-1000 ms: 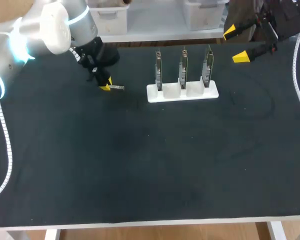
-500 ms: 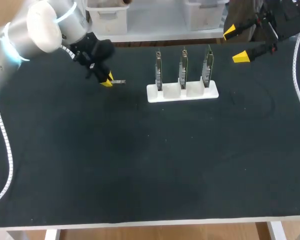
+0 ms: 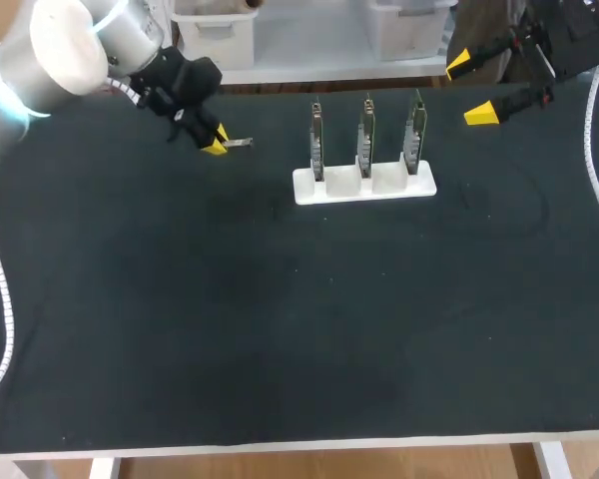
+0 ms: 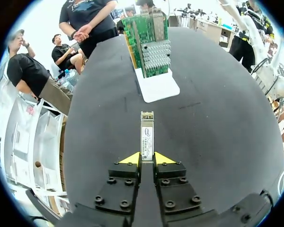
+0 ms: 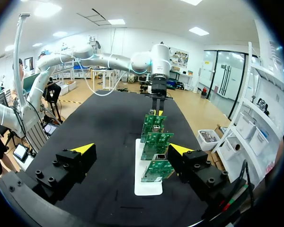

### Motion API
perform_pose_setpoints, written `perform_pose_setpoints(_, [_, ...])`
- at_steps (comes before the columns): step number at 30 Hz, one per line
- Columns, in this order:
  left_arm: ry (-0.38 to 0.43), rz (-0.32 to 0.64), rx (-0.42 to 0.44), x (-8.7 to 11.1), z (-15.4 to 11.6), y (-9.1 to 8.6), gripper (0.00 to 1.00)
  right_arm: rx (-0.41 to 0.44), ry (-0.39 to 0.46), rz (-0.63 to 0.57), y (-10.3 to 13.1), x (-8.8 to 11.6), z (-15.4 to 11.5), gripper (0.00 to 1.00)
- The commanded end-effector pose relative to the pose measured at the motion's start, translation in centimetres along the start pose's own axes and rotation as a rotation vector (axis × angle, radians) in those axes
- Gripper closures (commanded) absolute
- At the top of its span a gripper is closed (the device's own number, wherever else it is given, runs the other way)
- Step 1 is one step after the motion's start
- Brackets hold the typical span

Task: Pick up the optical module with the left hand, and insert it into the network port with the right hand.

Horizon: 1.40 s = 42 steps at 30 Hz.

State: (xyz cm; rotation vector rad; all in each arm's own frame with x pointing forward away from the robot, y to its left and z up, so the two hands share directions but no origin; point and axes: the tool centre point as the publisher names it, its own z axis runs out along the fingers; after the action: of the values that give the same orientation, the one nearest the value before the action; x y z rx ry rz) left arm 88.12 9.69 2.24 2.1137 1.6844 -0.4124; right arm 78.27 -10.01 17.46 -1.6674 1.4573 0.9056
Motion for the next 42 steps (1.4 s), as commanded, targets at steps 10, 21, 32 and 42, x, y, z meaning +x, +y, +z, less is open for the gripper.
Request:
perform_pose_setpoints(10, [-0.048, 0.029, -0.005, -1.3, -0.4, -1.6, 1.0, -0.001, 0.0, 0.0, -0.1, 0.0, 0.0, 0.0])
perform_pose_setpoints(21, [-0.048, 0.029, -0.005, -1.3, -0.4, -1.6, 1.0, -0.001, 0.0, 0.0, -0.1, 0.0, 0.0, 0.0])
perform_pose_setpoints(32, [-0.032, -0.002, -0.018, -1.7, -1.9, -1.9, 1.0, -0.001, 0.0, 0.0, -0.1, 0.0, 0.0, 0.0])
perform_pose_setpoints(42, [-0.047, -0.061, -0.039, -3.3, -2.4, -4.2, 1.0, -0.001, 0.0, 0.0, -0.1, 0.0, 0.0, 0.0])
